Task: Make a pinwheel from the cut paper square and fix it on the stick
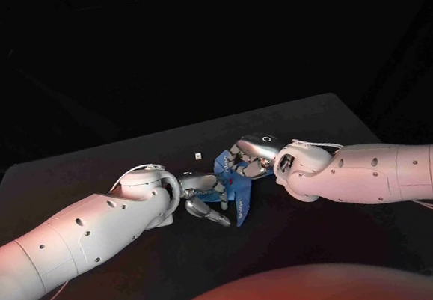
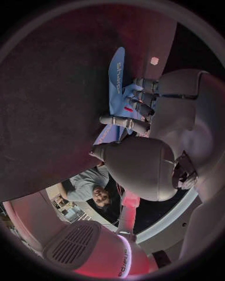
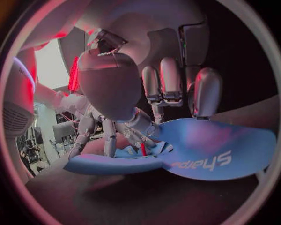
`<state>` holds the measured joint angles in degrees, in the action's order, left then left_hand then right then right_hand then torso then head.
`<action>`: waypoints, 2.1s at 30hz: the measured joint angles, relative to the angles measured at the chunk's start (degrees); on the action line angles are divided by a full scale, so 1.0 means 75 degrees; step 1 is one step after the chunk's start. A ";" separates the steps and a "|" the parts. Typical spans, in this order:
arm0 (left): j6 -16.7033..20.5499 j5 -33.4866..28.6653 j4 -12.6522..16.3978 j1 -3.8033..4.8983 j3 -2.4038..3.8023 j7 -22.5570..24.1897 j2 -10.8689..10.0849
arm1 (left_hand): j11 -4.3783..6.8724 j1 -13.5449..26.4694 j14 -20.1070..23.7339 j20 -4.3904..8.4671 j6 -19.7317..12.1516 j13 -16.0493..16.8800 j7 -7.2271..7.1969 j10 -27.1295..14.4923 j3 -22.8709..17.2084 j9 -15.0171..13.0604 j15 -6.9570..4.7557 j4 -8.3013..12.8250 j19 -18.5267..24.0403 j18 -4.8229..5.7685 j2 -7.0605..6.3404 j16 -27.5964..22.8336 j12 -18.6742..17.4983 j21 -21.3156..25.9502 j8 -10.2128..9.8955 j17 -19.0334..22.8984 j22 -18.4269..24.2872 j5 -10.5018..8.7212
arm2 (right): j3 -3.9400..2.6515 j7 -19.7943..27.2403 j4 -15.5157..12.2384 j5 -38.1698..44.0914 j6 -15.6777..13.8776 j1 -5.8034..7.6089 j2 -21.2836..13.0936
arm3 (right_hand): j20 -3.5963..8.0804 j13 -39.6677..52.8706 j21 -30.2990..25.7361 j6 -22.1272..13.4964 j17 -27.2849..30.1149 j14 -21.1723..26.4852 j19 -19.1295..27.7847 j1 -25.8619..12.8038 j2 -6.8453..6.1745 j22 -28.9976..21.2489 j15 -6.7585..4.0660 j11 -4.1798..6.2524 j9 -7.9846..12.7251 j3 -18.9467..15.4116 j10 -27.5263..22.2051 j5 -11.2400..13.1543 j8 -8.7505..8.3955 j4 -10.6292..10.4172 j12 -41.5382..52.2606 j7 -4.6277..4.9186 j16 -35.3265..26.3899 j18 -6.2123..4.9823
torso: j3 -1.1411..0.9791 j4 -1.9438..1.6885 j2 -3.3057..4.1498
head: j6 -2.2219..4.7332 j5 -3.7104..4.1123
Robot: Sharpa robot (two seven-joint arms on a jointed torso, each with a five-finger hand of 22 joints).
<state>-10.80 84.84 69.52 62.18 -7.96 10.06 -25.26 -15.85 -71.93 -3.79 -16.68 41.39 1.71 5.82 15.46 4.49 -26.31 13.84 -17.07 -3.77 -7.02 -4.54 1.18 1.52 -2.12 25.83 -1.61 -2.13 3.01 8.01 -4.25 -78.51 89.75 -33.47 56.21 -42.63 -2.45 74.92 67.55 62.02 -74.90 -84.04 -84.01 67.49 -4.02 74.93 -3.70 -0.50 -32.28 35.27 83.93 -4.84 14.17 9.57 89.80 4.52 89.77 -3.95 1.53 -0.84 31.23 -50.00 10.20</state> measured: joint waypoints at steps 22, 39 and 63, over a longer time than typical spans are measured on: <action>-0.0020 -0.0013 0.0011 0.0000 0.0002 0.0000 -0.0022 | -0.0014 0.0000 0.0000 0.0000 0.0000 0.0002 0.0000 -0.0040 0.0000 -0.0005 0.0000 0.0000 0.0000 0.0001 0.0000 -0.0019 -0.0002 0.0002 -0.0017 0.0002 0.0004 0.0000 | 0.0008 -0.0120 -0.0262 0.0731 -0.0446 -0.0277 -0.0172 | -0.0001 -0.0001 -0.0001 -0.0001 0.0000 0.0000 0.0000 -0.0030 -0.0030 -0.0002 0.0000 0.0000 0.0017 0.0000 0.0000 0.0000 0.0000 0.0000 0.0000 0.0001 0.0000 0.0000 | -0.0002 0.0001 0.0000 | 0.0000 0.0014; -0.0034 -0.0021 0.0014 0.0000 0.0004 0.0003 -0.0031 | -0.0014 0.0031 0.0000 0.0013 0.0028 0.0001 0.0028 -0.0040 0.0000 -0.0012 -0.0001 0.0000 0.0013 0.0002 0.0031 -0.0019 -0.0004 0.0001 -0.0017 0.0002 0.0003 0.0000 | 0.0011 -0.0134 -0.0407 0.0778 -0.0449 -0.0300 -0.0251 | -0.0001 -0.0001 -0.0181 -0.0027 -0.0006 0.0000 0.0000 -0.0192 -0.0192 -0.0004 0.0001 0.0000 0.0155 0.0000 0.0000 0.0028 -0.0178 -0.0001 0.0000 0.0026 0.0000 0.0000 | 0.0002 -0.0004 0.0002 | 0.0000 0.0021; -0.0056 -0.0026 0.0013 0.0002 0.0005 -0.0001 -0.0035 | -0.0042 0.0031 0.0028 0.0015 0.0028 -0.0001 0.0028 -0.0069 0.0000 -0.0019 0.0027 0.0000 0.0015 0.0004 0.0031 -0.0018 -0.0010 0.0001 -0.0017 0.0008 0.0001 0.0000 | 0.0021 -0.0161 -0.0460 0.0756 -0.0266 -0.0308 -0.0327 | -0.0001 -0.0002 -0.0385 -0.0191 -0.0004 0.0001 0.0000 -0.0511 -0.0511 0.0001 0.0001 0.0000 0.0456 -0.0022 0.0000 0.0115 -0.0503 -0.0193 0.0000 0.0106 0.0000 -0.0001 | -0.0001 0.0000 0.0001 | 0.0000 0.0036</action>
<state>-11.21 84.64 69.62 62.20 -7.92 10.05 -25.53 -16.17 -71.70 -3.59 -16.56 41.60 1.70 6.03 14.95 4.49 -26.45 14.04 -17.07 -3.65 -6.99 -4.30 1.04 1.44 -2.11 25.70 -1.55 -2.12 3.01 8.16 -5.46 -81.96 95.43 -35.47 53.90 -45.08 -2.45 74.91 64.67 60.58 -74.94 -84.03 -84.00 63.65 -7.85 74.94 -3.70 -0.51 -28.86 35.11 83.93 -3.97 10.40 8.13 89.80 5.32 89.77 -3.96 1.52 -0.84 31.23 -50.00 10.47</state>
